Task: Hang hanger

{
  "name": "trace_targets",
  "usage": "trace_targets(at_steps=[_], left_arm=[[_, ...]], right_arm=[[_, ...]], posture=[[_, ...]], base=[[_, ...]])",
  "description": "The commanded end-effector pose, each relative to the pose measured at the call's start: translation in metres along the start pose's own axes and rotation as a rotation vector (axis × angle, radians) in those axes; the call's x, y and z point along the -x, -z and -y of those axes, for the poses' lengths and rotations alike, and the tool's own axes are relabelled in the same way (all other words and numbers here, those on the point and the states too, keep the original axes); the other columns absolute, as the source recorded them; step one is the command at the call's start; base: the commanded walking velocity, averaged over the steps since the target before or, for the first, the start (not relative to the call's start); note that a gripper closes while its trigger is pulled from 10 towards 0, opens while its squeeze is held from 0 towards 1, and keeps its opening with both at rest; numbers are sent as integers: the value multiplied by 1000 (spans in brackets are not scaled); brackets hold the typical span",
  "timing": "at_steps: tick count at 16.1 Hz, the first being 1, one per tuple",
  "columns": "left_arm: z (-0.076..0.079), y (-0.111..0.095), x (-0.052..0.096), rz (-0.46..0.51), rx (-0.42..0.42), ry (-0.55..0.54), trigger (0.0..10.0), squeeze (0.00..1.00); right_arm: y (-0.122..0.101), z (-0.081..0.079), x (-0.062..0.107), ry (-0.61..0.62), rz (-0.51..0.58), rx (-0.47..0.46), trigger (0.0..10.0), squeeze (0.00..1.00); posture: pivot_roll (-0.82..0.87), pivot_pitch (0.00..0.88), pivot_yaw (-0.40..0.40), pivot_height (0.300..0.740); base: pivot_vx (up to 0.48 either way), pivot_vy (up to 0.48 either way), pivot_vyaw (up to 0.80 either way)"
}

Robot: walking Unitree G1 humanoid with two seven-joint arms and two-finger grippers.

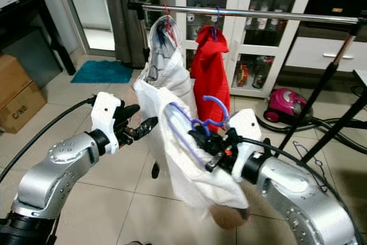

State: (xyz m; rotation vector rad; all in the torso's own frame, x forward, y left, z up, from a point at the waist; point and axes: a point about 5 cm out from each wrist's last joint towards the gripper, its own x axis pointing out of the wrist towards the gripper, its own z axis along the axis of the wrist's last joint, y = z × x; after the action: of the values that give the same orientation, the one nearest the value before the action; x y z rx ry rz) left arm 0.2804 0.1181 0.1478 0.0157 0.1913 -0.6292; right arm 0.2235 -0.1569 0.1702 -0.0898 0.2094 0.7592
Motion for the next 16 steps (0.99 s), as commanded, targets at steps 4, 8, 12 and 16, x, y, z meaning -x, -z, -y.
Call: trace_targets(at_steps=[4,8,12,16], left_arm=[[-4,-1,8,10,-6,-46,10000,0],[-13,-20,18,91,-3,55,10000,953],[-30,-34,24,82,-88,141,10000,1000],[-29,-20,20,24,-79,87,10000,1000]], right_arm=[[-13,16,-26,29,11,148,10000,0],[-19,23,-33,-8,23,181,10000,0],[-21,39,-27,-31,-17,236,10000,0],[-23,55,-16,22,19,162,10000,0]], posture=[[-46,0,7,740],[-52,0,8,740],[-51,0,31,740],[-61,0,47,740]], base=[[0,0,0],[0,0,0],[0,0,0],[0,0,0]])
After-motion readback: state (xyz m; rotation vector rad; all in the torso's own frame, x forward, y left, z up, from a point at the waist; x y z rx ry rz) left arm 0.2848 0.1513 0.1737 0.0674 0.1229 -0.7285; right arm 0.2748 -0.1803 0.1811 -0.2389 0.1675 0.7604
